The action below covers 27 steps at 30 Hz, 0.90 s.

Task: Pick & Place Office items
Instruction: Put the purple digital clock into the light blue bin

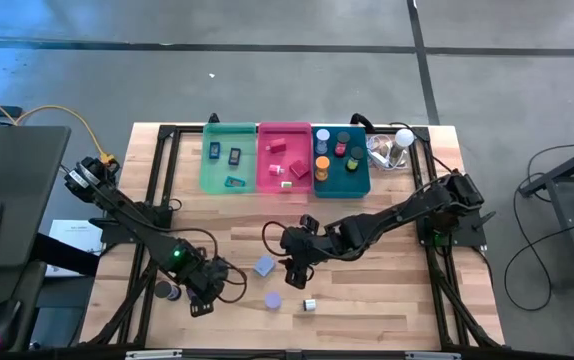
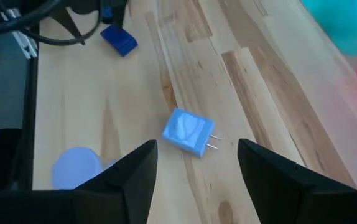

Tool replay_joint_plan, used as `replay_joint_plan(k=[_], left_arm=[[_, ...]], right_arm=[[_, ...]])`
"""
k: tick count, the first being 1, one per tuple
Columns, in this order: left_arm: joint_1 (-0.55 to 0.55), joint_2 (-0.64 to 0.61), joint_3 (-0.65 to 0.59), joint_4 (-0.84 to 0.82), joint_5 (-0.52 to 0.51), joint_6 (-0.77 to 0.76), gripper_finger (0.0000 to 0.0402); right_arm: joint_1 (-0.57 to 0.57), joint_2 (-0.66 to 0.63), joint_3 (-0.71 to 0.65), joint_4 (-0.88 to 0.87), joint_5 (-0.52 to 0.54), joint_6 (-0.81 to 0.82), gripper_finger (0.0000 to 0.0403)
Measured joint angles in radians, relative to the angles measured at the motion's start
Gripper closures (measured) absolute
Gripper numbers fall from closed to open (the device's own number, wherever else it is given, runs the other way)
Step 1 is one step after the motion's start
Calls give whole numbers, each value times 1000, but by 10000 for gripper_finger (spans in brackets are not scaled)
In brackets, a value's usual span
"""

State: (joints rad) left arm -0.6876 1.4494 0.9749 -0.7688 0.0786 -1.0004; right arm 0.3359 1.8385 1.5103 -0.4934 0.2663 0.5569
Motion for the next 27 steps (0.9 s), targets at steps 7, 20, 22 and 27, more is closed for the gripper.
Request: replay_joint_plan(k=[7,20,22,27], left_arm=[[0,0,-1,71,103,8,162],[-5,0,-1,180,62,79,161],[-4,0,-1,178,62,-15,162],[13,0,-1,120,72,-146,175]], right_arm=[[0,4,0,-3,1,-2,190],[0,3,0,-4,1,-4,190],[0,3,0,-5,1,-4,190],[0,3,0,-5,1,-4,190]])
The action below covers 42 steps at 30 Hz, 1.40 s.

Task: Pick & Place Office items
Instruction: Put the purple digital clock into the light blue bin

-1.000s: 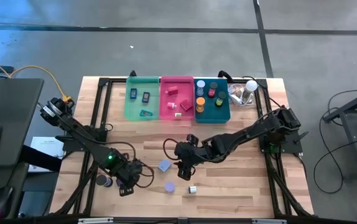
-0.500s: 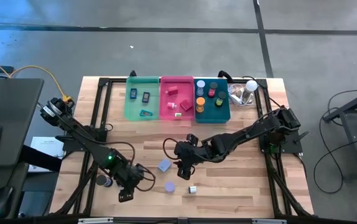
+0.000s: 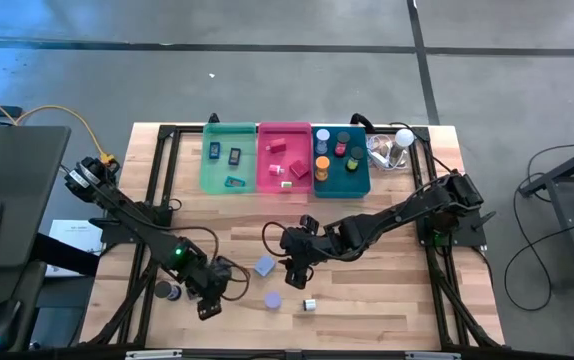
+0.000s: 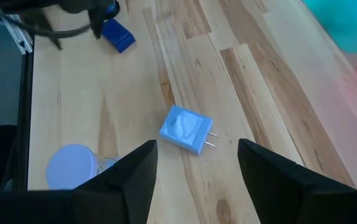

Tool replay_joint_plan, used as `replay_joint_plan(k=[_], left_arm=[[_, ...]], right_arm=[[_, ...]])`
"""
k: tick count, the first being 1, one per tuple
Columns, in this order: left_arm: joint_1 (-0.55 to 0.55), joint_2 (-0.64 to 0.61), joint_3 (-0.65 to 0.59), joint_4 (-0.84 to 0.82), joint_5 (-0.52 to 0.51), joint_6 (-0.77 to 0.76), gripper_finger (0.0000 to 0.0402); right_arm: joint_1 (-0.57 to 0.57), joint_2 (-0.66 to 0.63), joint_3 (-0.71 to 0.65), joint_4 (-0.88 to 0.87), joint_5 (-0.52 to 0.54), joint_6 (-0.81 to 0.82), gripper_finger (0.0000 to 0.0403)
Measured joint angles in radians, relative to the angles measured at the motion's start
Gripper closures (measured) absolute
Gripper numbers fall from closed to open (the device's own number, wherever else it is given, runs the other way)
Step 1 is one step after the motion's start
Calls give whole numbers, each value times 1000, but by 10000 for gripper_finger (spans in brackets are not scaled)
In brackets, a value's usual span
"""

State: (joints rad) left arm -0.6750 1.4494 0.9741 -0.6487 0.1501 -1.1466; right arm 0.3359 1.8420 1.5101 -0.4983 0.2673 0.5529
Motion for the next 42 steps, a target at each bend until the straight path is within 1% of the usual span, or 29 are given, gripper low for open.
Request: replay_joint_plan(k=[5,11,14,18,22,33,42], left_arm=[[-31,0,0,-66,-3,-97,194],[-56,0,0,-85,-85,-131,197],[-57,7,0,-137,-96,-179,197],[-64,34,0,-197,-96,-206,197],[-65,58,0,-201,-80,-208,186],[-83,113,0,-204,-79,-186,136],[-97,184,0,-203,-77,-179,130]], right_arm=[[0,0,0,0,0,0,190],[0,0,0,0,4,-6,190],[0,-1,0,0,3,-3,190],[1,-1,0,0,-4,-2,190],[5,-2,0,0,-4,0,190],[5,-2,0,1,-4,1,190],[5,-2,0,1,-4,5,190]])
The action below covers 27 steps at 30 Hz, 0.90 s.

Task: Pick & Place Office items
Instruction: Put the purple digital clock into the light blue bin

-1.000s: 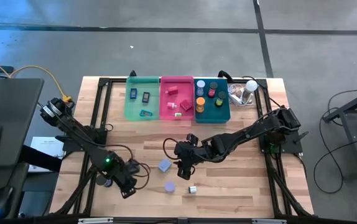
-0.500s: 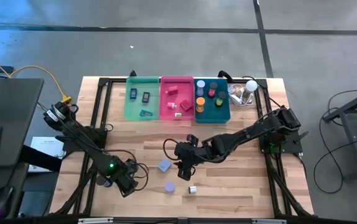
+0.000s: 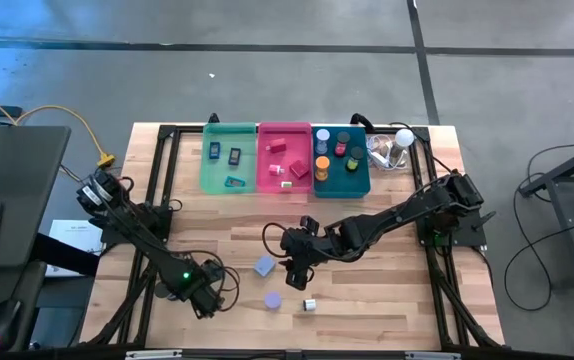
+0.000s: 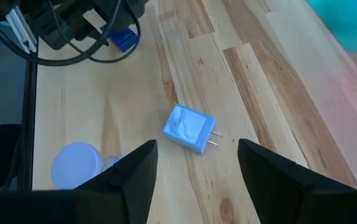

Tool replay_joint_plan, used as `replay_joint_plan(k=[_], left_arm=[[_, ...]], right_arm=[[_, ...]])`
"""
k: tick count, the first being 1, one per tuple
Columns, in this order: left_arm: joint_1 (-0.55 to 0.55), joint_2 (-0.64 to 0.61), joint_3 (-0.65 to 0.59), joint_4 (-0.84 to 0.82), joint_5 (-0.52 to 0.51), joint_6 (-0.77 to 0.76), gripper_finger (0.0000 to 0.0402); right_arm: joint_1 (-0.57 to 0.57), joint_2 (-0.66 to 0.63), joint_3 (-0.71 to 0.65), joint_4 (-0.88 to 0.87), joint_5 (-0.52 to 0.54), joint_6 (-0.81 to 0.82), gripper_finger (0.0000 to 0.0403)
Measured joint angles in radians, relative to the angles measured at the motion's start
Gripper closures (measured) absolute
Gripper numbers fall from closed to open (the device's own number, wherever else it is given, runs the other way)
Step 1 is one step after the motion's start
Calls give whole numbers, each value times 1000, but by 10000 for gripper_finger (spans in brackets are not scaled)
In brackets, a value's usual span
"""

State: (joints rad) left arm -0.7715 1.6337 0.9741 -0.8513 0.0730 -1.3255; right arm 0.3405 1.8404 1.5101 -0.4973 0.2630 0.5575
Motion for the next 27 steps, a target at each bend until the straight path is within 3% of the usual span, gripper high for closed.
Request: replay_joint_plan(k=[9,19,23,27], left_arm=[[-16,11,0,3,-75,-14,130],[-19,65,3,14,-53,-32,142],[-19,66,3,22,-53,-38,169],[-19,67,3,32,-50,-35,225]], right_arm=[[3,0,0,0,-1,22,190],[40,0,-1,1,0,23,190],[53,0,-1,0,0,26,190],[70,0,-1,0,0,26,190]])
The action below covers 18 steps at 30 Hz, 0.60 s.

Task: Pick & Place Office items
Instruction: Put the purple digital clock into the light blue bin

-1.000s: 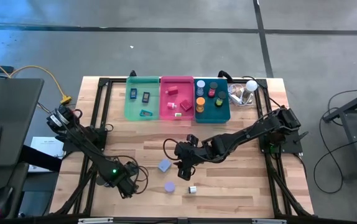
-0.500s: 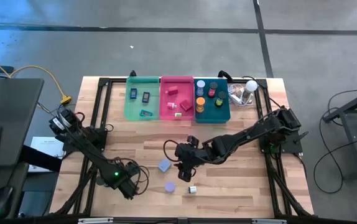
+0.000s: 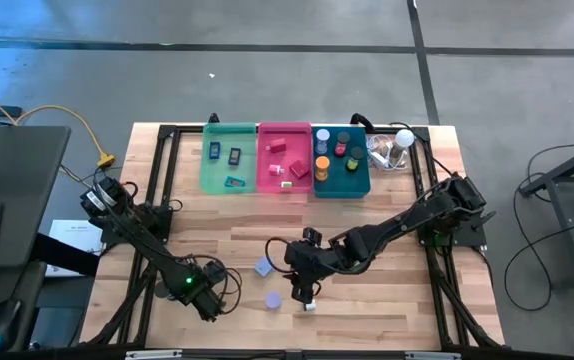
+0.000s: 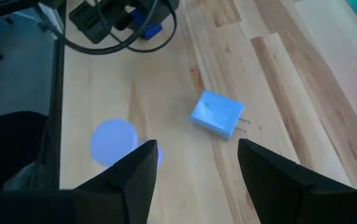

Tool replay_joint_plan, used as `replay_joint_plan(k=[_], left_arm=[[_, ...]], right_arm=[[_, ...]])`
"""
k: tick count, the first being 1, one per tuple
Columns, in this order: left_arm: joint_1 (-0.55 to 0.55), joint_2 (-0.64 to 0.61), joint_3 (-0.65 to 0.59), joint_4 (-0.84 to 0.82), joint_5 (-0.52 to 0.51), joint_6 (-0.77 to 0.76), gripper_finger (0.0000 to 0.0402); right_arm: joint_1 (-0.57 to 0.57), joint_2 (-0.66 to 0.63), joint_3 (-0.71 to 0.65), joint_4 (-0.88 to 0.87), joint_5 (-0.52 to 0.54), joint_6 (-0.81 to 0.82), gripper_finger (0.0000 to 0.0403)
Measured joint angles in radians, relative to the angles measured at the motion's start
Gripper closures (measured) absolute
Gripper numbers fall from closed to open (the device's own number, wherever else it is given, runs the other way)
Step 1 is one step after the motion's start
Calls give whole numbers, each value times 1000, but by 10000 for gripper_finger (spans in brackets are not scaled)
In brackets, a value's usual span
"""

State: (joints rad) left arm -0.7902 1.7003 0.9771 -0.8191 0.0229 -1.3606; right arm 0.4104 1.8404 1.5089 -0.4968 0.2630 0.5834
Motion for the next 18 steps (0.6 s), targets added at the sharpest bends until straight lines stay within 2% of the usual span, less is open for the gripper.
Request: replay_joint_plan(k=[3,9,18], left_arm=[[4,0,1,-4,0,26,258],[46,-26,-1,-19,0,113,258],[208,-185,2,-195,-35,285,254]], right_arm=[[12,0,0,0,0,0,190],[34,0,0,0,20,-3,190],[64,0,0,5,188,-50,190]])
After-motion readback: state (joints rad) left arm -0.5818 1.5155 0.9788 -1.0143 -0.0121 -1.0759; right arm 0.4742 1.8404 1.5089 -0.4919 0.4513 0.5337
